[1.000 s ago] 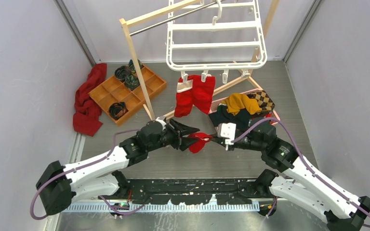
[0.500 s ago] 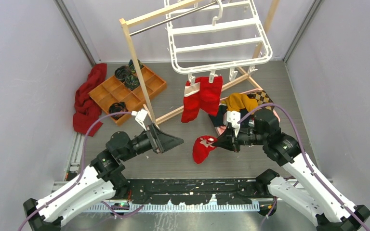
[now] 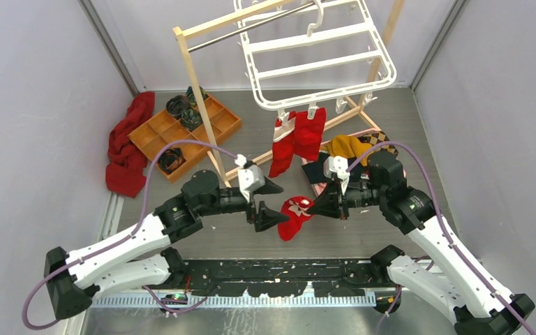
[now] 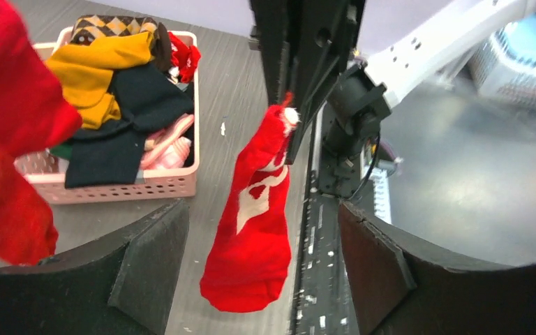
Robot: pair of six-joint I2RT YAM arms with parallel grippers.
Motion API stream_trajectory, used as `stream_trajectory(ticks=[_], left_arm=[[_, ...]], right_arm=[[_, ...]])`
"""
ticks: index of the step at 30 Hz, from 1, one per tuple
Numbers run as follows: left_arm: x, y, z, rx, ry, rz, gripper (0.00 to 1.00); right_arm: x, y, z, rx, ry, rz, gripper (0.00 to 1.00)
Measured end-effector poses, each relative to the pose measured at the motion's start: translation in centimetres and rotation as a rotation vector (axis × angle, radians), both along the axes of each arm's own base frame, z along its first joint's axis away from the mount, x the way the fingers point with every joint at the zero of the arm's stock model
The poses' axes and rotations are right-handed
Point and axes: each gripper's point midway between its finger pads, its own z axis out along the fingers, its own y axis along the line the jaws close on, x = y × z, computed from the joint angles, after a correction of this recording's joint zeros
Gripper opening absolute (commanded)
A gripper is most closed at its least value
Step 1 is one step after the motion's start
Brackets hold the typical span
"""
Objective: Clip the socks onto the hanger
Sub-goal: Pick up the sock from the bin.
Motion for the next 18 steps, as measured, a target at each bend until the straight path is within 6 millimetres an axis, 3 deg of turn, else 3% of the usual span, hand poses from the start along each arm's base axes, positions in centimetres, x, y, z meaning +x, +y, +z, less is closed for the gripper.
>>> stream_trajectory(ticks=[6, 16, 18], left_arm=[[-0.2, -2.6, -0.5, 0.071, -0.194, -0.057, 0.73], [1.5, -3.8, -0.8, 0.117, -0.305, -0.016, 0.58], [1.6, -3.9, -0.9, 0.118, -0.31, -0.013, 0.51]], right_arm=[[0.5, 0.0, 0.1, 0.007, 0.011, -0.01, 0.04], [0.8, 0.2, 0.3, 0.018, 0.017, -0.009, 0.04], [0.8, 0.2, 0.3, 0.019, 0.02, -0.008, 0.04]])
